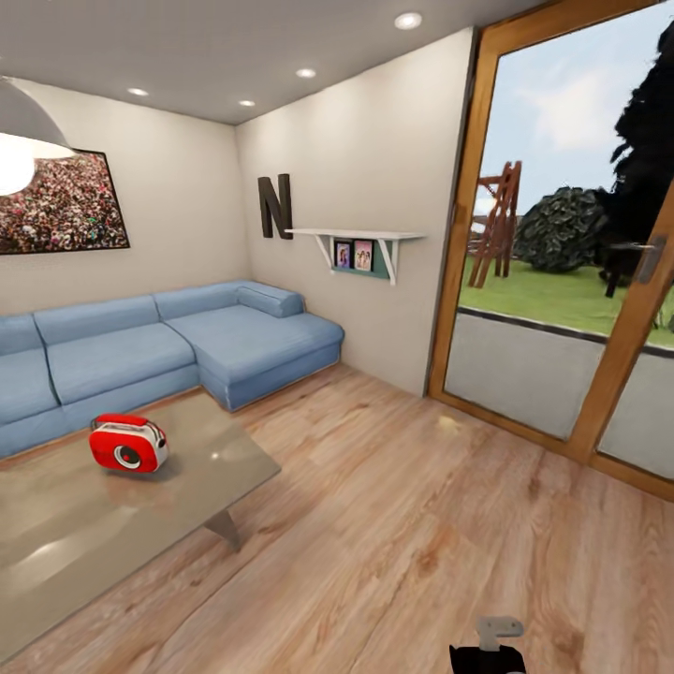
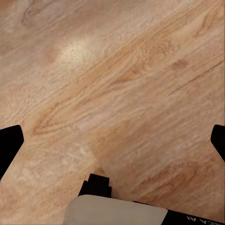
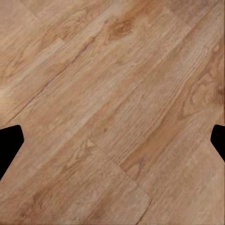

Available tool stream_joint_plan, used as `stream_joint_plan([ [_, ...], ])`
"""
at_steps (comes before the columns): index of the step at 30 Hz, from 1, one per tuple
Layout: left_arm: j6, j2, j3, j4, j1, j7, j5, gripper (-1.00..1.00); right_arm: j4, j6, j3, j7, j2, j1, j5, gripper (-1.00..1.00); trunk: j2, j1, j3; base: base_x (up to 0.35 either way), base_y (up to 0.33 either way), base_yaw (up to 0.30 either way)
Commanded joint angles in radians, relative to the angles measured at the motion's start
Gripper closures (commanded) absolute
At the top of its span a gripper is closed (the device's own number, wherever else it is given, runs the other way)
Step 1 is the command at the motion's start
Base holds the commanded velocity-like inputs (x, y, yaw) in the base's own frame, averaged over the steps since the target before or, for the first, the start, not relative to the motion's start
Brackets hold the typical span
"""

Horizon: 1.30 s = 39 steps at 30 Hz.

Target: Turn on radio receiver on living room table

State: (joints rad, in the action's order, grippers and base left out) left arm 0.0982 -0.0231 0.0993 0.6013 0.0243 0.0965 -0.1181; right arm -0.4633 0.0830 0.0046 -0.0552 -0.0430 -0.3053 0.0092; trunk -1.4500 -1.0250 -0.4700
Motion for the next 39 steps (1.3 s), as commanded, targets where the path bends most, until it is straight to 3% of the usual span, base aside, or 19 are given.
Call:
stream_joint_plan([
  [1,0.000,0.000,0.000,0.000,0.000,0.000,0.000,-1.00,0.000,0.000,0.000,0.000,0.000,0.000,0.000,-1.00,0.000,0.000,0.000,0.324,0.000,0.258],
  [24,0.000,0.000,0.020,0.000,0.000,0.008,0.000,-1.00,0.000,0.000,0.000,0.000,0.000,0.000,0.000,-1.00,0.000,0.000,0.000,0.324,-0.001,0.274],
  [39,0.000,0.000,0.022,0.000,0.000,0.008,0.000,-1.00,0.000,0.000,0.000,0.000,0.000,0.000,0.000,-1.00,0.000,0.000,0.000,0.323,-0.099,0.283],
])
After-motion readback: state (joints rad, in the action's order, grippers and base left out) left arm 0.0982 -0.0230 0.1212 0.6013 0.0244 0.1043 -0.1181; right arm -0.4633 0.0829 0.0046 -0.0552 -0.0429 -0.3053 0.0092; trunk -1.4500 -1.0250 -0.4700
